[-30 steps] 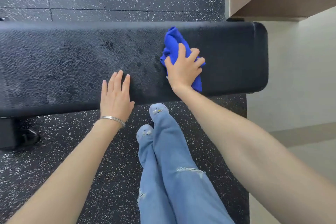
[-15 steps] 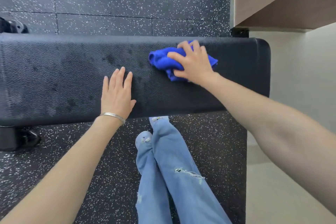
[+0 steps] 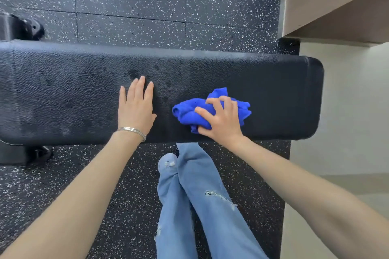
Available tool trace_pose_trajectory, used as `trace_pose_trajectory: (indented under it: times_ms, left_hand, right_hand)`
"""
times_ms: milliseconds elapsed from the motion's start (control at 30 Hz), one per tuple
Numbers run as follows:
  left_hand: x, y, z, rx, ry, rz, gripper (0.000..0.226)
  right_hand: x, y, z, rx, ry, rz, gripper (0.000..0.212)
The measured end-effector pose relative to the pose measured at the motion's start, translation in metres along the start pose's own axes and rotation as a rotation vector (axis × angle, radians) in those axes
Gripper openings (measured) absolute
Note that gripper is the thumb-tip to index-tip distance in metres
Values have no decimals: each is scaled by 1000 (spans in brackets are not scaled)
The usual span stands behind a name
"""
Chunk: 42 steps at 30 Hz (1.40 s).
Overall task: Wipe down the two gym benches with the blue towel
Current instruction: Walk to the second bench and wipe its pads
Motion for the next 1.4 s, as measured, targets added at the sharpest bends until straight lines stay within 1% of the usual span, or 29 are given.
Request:
trace_pose_trajectory:
  times_ms: [100, 133, 167, 200, 267, 333, 400, 467, 500, 600, 733, 833, 900, 967, 1033, 1100, 1167, 1200, 1233, 1267, 1333, 1400]
  left_hand:
    - [0, 1, 1, 1, 6, -6, 89]
    - [1, 2, 1, 1, 6, -5, 90]
    - [1, 2, 2, -3, 5, -3, 90]
    - [2, 2, 2, -8, 5, -3, 90]
    - [2, 2, 3, -7, 6, -7, 90]
    - [1, 3, 4, -8, 3, -11, 90]
    - [2, 2, 6, -15, -8, -16, 89]
    - [3, 1, 6, -24, -27, -10, 89]
    - [5, 0, 6, -34, -34, -5, 88]
    - [16, -7, 7, -57, -36, 9, 86]
    - [40, -21, 9, -31, -24, 7, 85]
    - [66, -30, 8, -30, -11, 3, 84]
    - [83, -35, 6, -26, -7, -8, 84]
    - [96, -37, 6, -16, -5, -13, 85]
    - [104, -38, 8, -7, -5, -1, 86]
    - [108, -39, 11, -17, -6, 28, 85]
    - [108, -40, 14, -30, 2, 72, 85]
    - [107, -41, 15, -35, 8, 97, 85]
    - [107, -42, 17, -39, 12, 120, 85]
    - [107, -42, 18, -41, 12, 134, 85]
    - [107, -44, 21, -38, 12, 144, 85]
    - [109, -46, 23, -33, 16, 146, 85]
  right_hand:
    - [-22, 32, 5, -8, 7, -174, 39]
    - [-28, 47, 6, -15, 3, -196, 39]
    - [-33, 64, 5, -16, -3, -181, 38]
    - [-37, 80, 5, -9, -17, -127, 38]
    - [-40, 115, 6, 47, -71, 68, 40]
    - [-40, 152, 11, 172, -51, 326, 46]
    - [-40, 182, 18, 314, 25, 493, 49]
    - [-37, 195, 22, 409, 46, 537, 51]
    - [-35, 195, 22, 404, 43, 554, 52]
    - [-22, 180, 22, 262, 43, 590, 50]
    - [14, 152, 22, 48, 37, 542, 43]
    - [54, 123, 19, -34, 63, 458, 41]
    - [83, 88, 19, -50, 118, 325, 39]
    - [106, 44, 19, -46, 161, 142, 38]
    - [120, 6, 19, 35, 141, -92, 39]
    - [118, -2, 21, 95, 92, -287, 43]
    - [105, 20, 19, 86, 75, -368, 41]
    - [99, 38, 17, 71, 72, -343, 39]
    - [95, 58, 16, 64, 63, -264, 39]
    - [91, 81, 16, 54, 44, -139, 40]
    - [84, 131, 20, 40, -42, 199, 44]
    - [73, 180, 23, 96, -32, 515, 45]
Point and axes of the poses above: each hand's wrist, its own y-axis towards the middle knuckle, its own z-axis out of the palm, x = y × z, the point moved 1 cm from there along y, towards the middle knuckle, and after that the axes turned 9 degrees about -x, right-handed, at the moved point
